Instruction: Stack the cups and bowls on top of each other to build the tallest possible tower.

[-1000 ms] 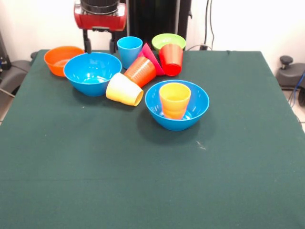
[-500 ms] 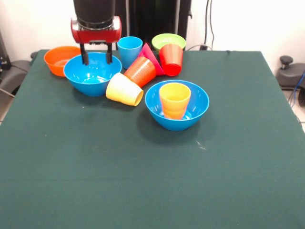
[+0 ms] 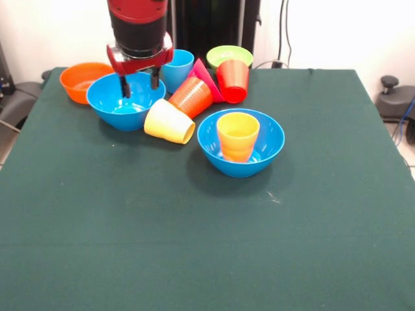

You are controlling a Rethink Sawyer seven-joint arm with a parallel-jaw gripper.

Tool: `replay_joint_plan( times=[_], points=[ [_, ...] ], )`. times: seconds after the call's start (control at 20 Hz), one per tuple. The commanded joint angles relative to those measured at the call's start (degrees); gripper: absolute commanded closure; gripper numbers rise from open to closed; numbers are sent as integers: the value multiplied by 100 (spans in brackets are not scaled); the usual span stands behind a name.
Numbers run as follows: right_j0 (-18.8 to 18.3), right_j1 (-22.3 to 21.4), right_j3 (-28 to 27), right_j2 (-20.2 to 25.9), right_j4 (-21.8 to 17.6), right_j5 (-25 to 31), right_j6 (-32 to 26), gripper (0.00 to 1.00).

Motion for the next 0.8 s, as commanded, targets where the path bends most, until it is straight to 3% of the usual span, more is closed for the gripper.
replay_joint_plan(
  times=[0.05,0.4,0.65,0.8],
  points=[
    [-111,299,-515,745,-658,972,-3711,0],
    [-286,389,-627,874,-863,997,-4633,0],
    [-590,276,-416,1102,-605,185,-4547,0],
    [-712,229,-331,1199,-563,2,-4532,0]
  ],
)
